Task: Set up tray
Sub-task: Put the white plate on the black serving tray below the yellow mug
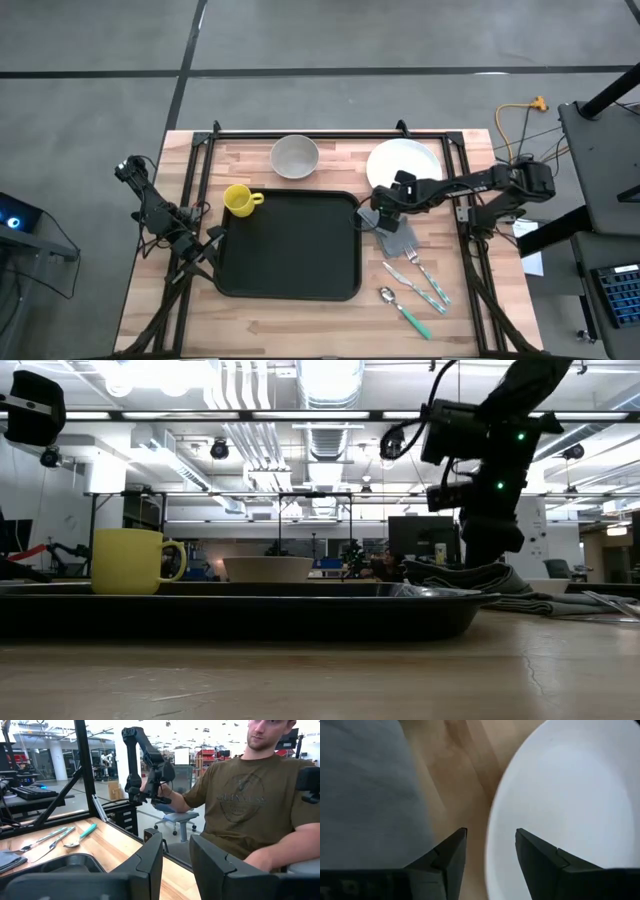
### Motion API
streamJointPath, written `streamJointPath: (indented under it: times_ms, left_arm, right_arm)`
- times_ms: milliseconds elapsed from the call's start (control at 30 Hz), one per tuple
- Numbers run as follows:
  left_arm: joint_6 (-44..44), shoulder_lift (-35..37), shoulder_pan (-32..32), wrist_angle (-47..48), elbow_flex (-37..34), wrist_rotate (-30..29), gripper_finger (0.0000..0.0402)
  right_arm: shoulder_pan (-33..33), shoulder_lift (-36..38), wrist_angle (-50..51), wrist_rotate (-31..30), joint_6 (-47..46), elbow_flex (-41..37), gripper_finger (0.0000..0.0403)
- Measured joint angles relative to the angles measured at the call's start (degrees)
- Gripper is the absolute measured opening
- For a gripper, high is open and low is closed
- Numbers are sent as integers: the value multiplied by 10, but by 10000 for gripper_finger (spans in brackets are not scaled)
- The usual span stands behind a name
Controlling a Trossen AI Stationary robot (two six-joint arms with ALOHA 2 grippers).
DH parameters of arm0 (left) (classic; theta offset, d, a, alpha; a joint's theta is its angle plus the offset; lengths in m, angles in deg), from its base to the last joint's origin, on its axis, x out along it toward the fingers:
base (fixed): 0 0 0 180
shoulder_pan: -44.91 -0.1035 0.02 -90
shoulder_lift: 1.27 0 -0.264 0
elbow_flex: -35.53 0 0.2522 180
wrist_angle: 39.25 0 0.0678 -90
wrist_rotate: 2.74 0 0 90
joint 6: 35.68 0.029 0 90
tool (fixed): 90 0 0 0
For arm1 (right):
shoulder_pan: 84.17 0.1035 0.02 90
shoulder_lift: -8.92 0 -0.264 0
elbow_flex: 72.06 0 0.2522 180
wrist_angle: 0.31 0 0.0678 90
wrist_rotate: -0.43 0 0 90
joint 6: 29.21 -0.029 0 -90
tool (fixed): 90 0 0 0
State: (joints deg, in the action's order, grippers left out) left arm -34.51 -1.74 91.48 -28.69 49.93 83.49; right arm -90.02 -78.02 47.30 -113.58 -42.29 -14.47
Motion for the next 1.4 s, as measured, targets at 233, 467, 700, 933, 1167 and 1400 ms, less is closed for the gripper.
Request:
streamJointPath:
  times_ms: [233,467,700,933,1167,1400]
  left_arm:
    - [0,0,0,0,0,0,79]
    - [0,-4,0,0,0,0,79]
    - [0,-22,0,0,0,0,79]
    - [0,-35,0,0,0,0,79]
    - [0,-45,0,0,0,0,79]
    - [0,-45,0,0,0,0,79]
  right_arm:
    - [-12,-35,-4,0,0,0,145]
    - [-41,-50,-11,5,0,0,114]
    - [-50,-41,-9,16,-1,0,18]
    - [-49,-27,-6,15,8,0,9]
    - [-39,-23,-5,7,25,0,8]
    - [-14,-23,18,-13,30,20,8]
